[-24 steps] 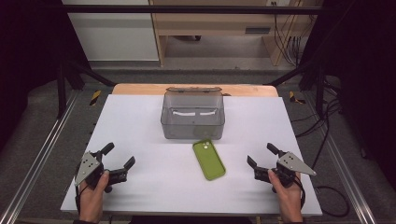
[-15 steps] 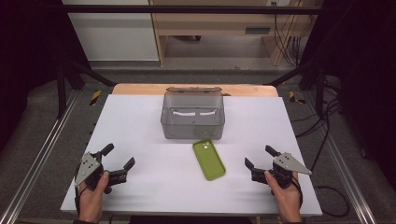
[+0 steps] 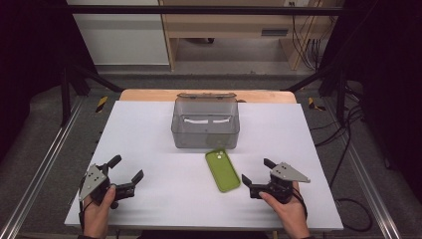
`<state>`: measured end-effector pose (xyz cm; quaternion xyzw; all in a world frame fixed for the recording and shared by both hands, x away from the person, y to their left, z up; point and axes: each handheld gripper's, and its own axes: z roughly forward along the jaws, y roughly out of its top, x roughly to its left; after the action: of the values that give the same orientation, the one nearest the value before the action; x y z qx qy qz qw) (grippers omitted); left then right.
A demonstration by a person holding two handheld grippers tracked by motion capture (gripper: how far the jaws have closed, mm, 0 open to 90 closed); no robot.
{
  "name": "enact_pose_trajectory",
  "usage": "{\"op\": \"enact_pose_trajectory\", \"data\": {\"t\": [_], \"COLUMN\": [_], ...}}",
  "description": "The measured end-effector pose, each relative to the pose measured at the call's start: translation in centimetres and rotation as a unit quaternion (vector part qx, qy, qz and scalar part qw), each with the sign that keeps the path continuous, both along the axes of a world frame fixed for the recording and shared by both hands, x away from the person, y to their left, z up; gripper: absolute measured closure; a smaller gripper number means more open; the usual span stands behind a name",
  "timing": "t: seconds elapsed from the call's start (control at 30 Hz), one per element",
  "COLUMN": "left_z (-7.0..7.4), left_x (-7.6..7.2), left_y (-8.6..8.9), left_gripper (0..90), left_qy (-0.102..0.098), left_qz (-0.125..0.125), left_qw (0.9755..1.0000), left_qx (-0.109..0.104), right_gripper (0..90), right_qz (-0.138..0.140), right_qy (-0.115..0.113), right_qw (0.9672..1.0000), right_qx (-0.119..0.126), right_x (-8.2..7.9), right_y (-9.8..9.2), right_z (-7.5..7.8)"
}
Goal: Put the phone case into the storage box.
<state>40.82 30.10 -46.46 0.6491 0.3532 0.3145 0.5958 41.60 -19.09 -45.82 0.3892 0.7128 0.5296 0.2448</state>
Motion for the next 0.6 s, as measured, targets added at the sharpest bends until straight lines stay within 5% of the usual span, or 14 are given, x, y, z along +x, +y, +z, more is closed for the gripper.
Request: {"op": "enact_pose_trajectory", "data": {"t": [0.1,0.2,0.6], "left_z": [0.0,0.0,0.2], "left_x": [-0.1,-0.1,0.0], "left_y": [0.0,0.1,-0.2], "left_gripper": [2.1,2.0,2.1], "left_qy": [0.000,-0.001,-0.003], "left_qz": [0.001,0.003,-0.002], "left_qw": [1.0000,1.0000,1.0000], "left_qx": [0.001,0.001,0.006], "right_gripper": [4.6,6.4,12.4], "right_qz": [0.005,0.022,0.051], "right_qy": [0.019,0.049,0.107], "right_qw": [0.9996,0.9962,0.9834], "right_qx": [-0.020,-0.069,-0.137], "right_x": [0.2,0.5,2.4], "right_y": [1.2,3.3,7.1], "right_z": [0.3,0.7,1.8]}}
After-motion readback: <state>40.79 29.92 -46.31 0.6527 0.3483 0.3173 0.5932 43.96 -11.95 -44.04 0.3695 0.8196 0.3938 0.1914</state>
